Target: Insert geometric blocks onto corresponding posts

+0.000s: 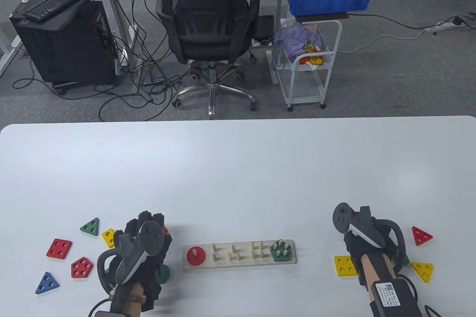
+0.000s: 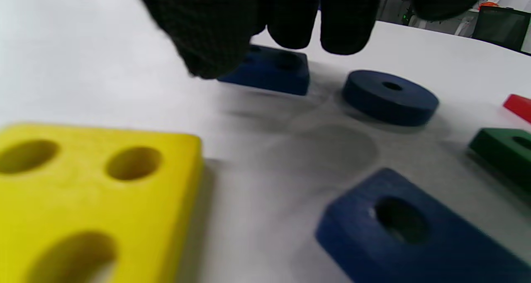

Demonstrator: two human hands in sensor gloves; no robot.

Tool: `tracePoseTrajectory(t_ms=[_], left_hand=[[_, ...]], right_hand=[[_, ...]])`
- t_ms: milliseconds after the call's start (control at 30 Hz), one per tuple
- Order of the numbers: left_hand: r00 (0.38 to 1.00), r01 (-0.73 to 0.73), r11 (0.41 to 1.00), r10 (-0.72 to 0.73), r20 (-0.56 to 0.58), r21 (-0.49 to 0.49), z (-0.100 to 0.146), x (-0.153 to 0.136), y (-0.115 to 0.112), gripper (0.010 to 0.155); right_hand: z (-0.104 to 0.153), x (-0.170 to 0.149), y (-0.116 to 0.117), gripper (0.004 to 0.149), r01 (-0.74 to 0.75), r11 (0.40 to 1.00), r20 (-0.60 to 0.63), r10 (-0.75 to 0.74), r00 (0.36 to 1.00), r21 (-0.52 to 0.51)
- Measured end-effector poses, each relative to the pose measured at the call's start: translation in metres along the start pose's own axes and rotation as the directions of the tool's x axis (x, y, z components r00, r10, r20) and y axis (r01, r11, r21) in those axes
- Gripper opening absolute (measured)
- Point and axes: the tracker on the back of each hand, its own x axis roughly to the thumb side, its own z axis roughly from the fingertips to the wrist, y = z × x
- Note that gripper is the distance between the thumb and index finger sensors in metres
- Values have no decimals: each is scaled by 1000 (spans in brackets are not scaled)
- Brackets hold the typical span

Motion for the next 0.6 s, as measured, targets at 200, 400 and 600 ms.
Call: tracePoseTrajectory(t_ms=[200, 400, 600], left_hand=[[1000, -5, 1000, 5, 4, -6, -1, 0, -1, 66], [1000, 3, 1000, -3, 3, -8, -1, 1, -2, 66], [1000, 6, 1000, -6, 9, -17, -1, 2, -3, 66]], right_hand=[[-8, 2, 2, 62, -30, 999, -2, 30, 1000, 36], [-12, 1, 5, 58, -35, 998, -5, 35, 999, -43], [-15, 2, 4, 58, -37, 998, -12, 37, 999, -49]])
